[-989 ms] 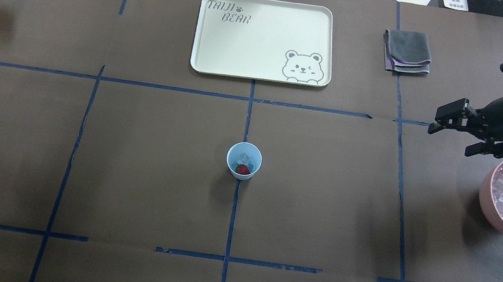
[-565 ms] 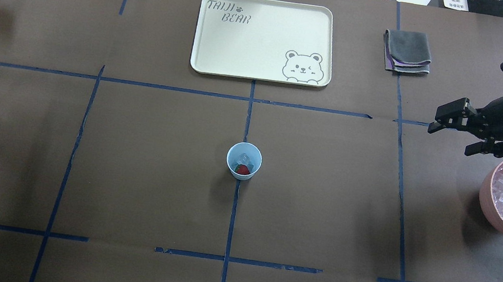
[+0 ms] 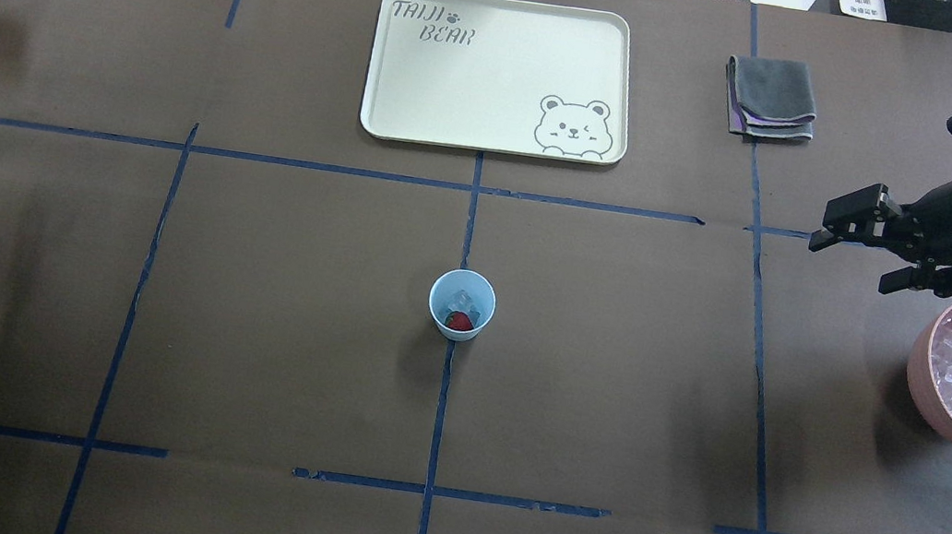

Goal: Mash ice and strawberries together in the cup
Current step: 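Withdraw the left gripper back toward the steel muddler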

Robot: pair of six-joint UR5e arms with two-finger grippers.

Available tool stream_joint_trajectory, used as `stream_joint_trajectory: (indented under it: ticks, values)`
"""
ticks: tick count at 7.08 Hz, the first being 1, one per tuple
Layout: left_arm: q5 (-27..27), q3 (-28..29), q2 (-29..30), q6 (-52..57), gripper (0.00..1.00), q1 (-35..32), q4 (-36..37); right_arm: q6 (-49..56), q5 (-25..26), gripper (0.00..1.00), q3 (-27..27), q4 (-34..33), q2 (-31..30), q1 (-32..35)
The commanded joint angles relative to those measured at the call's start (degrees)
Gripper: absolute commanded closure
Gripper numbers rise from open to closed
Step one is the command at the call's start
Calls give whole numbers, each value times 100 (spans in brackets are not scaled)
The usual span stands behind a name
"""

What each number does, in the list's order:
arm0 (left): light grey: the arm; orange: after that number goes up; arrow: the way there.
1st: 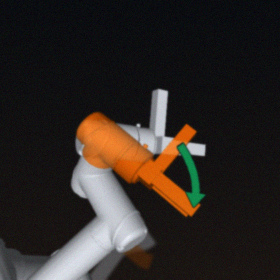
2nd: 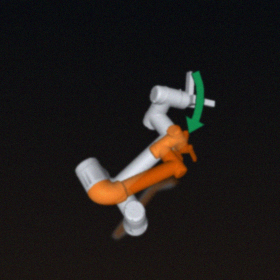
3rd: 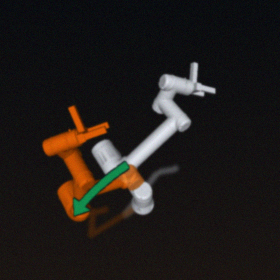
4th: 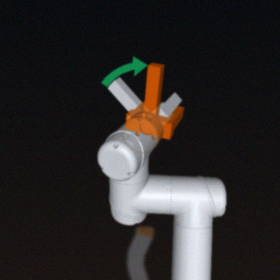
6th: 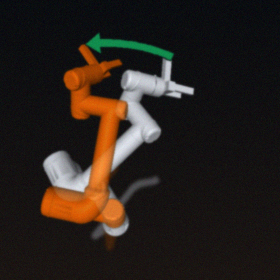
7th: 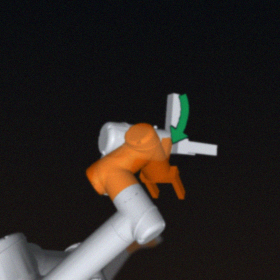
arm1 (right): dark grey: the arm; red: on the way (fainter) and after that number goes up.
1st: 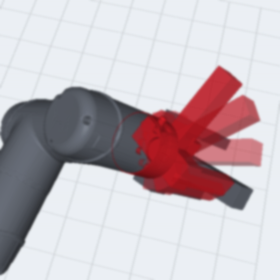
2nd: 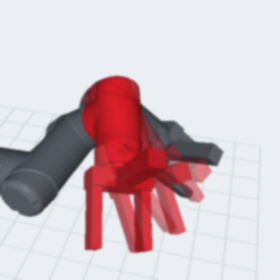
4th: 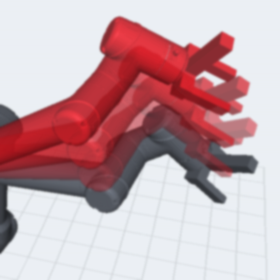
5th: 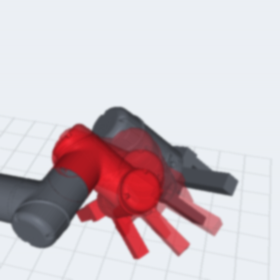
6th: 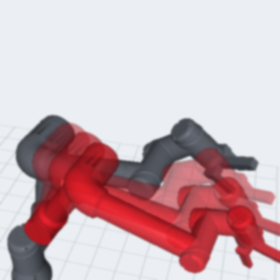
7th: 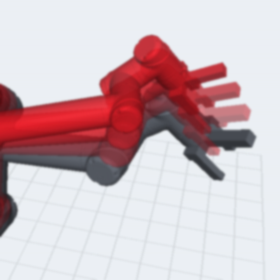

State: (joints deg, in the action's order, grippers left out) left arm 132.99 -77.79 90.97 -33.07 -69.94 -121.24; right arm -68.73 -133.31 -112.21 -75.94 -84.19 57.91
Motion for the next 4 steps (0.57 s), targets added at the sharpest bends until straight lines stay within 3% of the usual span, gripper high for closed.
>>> stream_joint_trajectory:
  ticks: [1, 3, 4]
  values:
    - [-45, 264, 35, -24, 13, 146, -268, 0, -2, 0, 6, 0, -10, -8]
    - [-54, 247, 53, -296, 15, 487, -286, 0, -10, 0, 6, 0, -10, 1]
    - [-45, 238, 44, -288, 26, 490, -286, 0, -10, 0, 14, 0, -10, -8]
